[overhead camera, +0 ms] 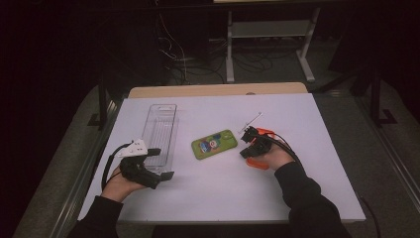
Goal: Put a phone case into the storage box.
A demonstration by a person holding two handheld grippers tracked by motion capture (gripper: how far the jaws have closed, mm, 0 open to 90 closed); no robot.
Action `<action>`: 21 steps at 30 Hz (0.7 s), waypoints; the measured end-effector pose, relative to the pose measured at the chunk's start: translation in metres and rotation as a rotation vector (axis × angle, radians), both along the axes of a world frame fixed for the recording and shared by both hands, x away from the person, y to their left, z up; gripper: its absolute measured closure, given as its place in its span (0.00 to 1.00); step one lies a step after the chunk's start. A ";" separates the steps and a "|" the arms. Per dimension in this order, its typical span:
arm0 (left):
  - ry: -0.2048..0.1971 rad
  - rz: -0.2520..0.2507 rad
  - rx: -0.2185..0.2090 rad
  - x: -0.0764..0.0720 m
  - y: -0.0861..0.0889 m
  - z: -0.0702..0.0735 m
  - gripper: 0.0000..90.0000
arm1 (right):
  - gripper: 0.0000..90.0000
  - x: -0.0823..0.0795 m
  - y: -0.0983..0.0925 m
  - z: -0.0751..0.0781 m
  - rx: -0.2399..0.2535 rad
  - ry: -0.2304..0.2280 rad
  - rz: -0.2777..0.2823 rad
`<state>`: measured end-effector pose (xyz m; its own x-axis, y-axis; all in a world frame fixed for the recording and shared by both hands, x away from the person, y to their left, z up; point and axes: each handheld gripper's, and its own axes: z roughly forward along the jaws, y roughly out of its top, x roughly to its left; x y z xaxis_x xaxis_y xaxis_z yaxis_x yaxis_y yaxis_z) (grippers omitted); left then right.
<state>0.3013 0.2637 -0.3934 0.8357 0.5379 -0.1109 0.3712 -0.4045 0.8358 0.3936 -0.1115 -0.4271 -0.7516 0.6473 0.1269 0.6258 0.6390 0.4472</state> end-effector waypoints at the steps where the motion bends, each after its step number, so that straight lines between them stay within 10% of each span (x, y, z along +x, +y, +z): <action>1: 0.000 0.000 -0.001 0.000 0.000 0.000 0.00 | 0.98 0.000 0.000 0.000 0.000 0.003 -0.001; 21: 0.004 0.009 -0.011 -0.001 0.002 0.001 0.00 | 0.99 -0.010 -0.020 0.001 -0.057 0.013 -0.024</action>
<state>0.3007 0.2653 -0.3924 0.8304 0.5442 -0.1195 0.3778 -0.3923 0.8387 0.3836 -0.1311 -0.4260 -0.7342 0.6717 0.0987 0.6469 0.6480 0.4020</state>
